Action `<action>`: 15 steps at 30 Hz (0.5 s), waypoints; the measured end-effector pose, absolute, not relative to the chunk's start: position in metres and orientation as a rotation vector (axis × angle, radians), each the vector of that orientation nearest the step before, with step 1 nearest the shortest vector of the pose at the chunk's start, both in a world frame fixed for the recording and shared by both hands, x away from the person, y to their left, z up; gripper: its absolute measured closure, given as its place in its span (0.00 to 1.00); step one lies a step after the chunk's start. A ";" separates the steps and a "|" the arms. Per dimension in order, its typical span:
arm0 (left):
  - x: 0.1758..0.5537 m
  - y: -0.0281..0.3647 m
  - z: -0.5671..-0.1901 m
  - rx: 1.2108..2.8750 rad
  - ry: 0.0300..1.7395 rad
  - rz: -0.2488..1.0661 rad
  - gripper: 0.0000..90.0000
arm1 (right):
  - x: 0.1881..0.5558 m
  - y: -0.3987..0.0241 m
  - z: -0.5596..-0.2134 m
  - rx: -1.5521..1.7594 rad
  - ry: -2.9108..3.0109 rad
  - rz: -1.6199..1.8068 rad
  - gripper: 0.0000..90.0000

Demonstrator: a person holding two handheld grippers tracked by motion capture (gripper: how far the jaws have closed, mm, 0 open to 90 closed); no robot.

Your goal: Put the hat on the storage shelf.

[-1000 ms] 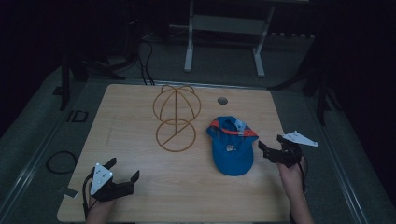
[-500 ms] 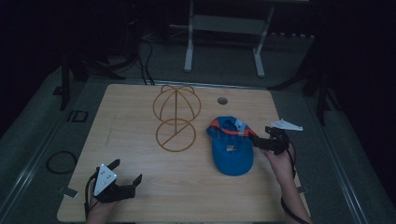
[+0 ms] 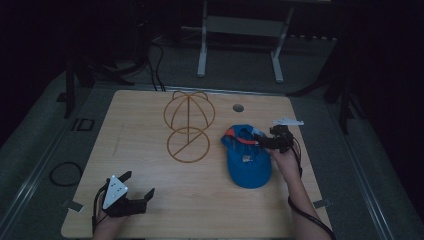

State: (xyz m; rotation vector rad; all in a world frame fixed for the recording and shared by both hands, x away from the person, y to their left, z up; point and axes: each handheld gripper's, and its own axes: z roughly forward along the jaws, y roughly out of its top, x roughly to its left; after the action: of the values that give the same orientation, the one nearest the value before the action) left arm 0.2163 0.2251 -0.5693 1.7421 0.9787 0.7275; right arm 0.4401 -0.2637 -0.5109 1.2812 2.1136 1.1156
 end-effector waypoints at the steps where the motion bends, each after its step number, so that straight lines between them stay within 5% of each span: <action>1: 0.216 0.225 -0.569 1.743 0.976 0.724 0.03 | 0.443 -0.262 -0.512 1.287 2.118 1.110 0.24; 15: 0.216 0.225 -0.569 1.748 0.973 0.721 0.03 | 0.478 -0.242 -0.537 1.344 2.165 0.947 0.23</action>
State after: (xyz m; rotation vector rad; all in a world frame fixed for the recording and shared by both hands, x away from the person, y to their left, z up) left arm 0.2157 0.2249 -0.5691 1.7484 0.9733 0.7210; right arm 0.4776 -0.2416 -0.5373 1.3436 2.1653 0.9471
